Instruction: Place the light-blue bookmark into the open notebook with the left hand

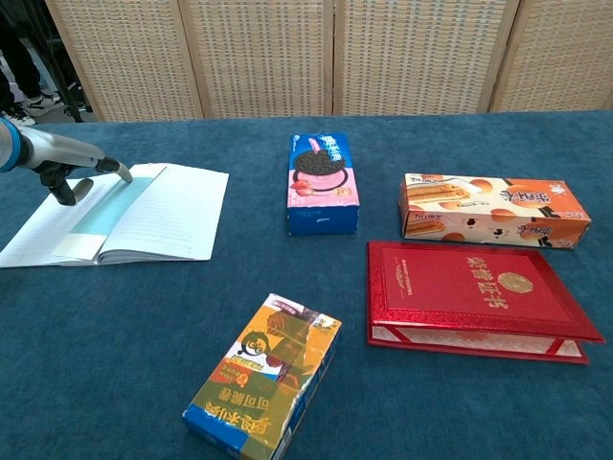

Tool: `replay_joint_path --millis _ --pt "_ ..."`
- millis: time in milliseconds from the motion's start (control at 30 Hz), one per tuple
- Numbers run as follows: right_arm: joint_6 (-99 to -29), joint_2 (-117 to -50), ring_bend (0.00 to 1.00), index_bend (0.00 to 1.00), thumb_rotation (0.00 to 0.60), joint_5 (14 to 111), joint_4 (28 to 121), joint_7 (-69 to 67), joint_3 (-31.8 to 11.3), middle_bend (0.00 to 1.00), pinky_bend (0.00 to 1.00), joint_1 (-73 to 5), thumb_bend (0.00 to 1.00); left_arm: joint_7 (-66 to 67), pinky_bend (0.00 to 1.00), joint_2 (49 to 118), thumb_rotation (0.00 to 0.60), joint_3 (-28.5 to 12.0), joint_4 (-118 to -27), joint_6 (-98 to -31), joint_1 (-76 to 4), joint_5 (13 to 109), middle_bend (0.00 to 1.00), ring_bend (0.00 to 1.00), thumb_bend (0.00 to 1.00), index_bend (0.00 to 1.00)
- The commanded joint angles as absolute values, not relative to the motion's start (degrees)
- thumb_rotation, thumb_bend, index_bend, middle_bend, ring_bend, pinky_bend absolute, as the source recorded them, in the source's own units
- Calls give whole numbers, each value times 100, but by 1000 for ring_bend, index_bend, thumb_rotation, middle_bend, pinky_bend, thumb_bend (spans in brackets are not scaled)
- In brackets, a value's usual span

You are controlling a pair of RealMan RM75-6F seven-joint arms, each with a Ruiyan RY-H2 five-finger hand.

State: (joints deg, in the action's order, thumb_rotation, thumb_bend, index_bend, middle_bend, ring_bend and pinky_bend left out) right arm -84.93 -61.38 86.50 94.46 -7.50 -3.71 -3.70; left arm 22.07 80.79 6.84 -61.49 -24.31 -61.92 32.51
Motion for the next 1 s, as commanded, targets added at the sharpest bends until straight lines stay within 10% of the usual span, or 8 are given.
replay_joint_path --millis 33,1000 --pt "-8488 -6141 0 0 600 8644 9443 -748 -374 0 0 -374 2 2174 0 8124 600 720 -6103 -2411 -6209 3257 0 0 869 0" --pt "-8501 -6154 0 0 600 8697 9476 -684 -347 0 0 -378 2 2145 0 8078 600 1186 -6151 -2575 -6197 2917 0 0 870 0"
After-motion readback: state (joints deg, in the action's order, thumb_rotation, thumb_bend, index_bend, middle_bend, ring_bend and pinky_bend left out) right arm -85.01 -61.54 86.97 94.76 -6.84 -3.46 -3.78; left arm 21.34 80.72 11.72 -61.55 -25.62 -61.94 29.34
